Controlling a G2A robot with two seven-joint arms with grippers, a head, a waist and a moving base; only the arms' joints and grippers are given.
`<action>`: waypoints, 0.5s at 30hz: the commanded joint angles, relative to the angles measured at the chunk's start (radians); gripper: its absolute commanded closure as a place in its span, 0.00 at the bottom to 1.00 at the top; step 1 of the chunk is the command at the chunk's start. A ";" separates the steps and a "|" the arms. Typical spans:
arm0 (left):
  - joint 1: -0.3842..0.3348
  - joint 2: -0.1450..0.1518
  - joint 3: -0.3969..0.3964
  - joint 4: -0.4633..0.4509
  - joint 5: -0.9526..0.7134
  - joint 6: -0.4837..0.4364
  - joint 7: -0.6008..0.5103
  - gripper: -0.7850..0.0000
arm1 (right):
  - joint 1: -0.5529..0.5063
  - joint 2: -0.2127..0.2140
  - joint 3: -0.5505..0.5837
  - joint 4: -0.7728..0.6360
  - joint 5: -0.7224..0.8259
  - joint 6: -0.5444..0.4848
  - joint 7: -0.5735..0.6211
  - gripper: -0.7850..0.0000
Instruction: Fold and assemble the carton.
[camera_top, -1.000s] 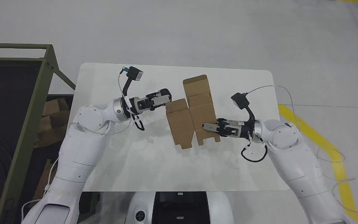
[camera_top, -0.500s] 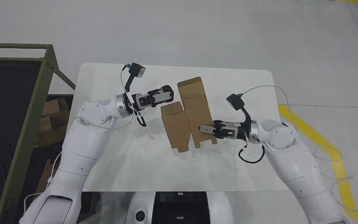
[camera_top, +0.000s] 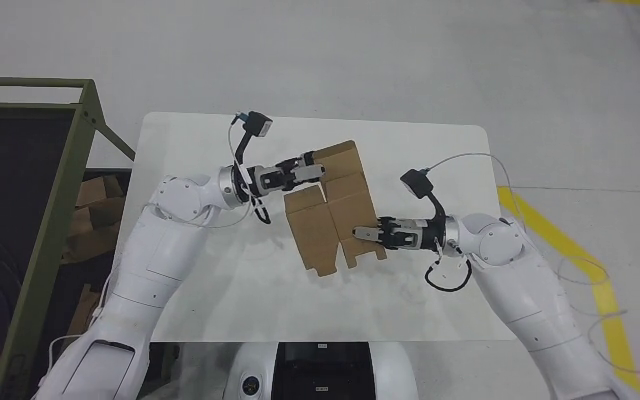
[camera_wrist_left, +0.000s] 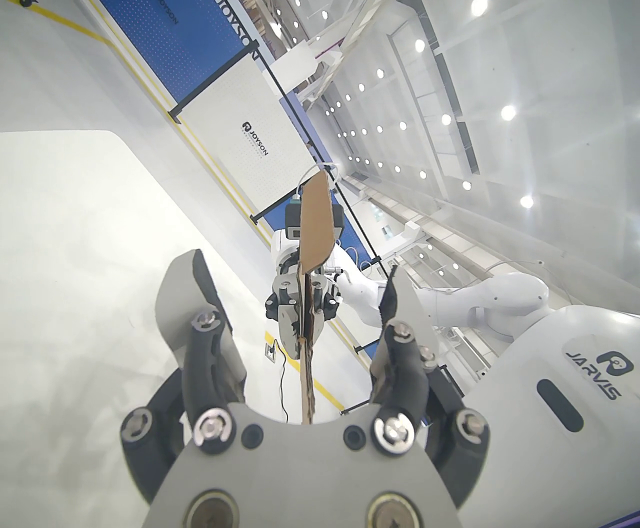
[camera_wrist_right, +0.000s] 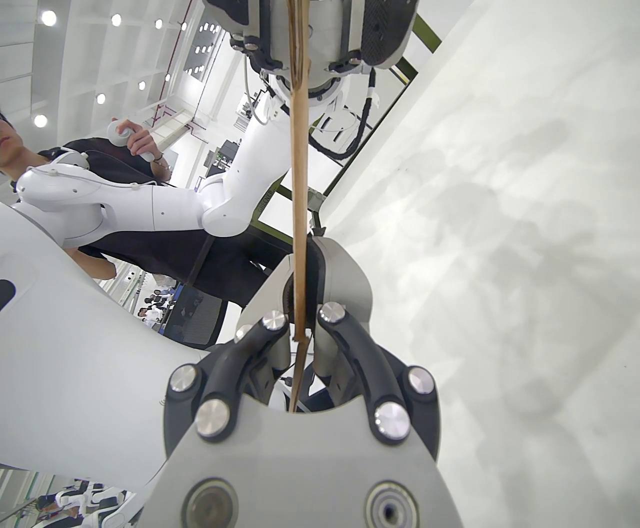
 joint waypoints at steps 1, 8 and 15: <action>-0.001 -0.001 0.006 0.002 -0.001 -0.001 0.001 0.45 | 0.003 0.000 -0.005 0.002 0.002 -0.001 -0.001 1.00; -0.006 -0.002 0.022 0.009 -0.003 -0.006 0.005 0.57 | 0.013 0.001 -0.018 0.011 0.009 -0.003 -0.003 1.00; -0.011 -0.003 0.033 0.015 -0.002 -0.011 0.016 0.64 | 0.020 0.003 -0.028 0.015 0.012 -0.003 -0.003 1.00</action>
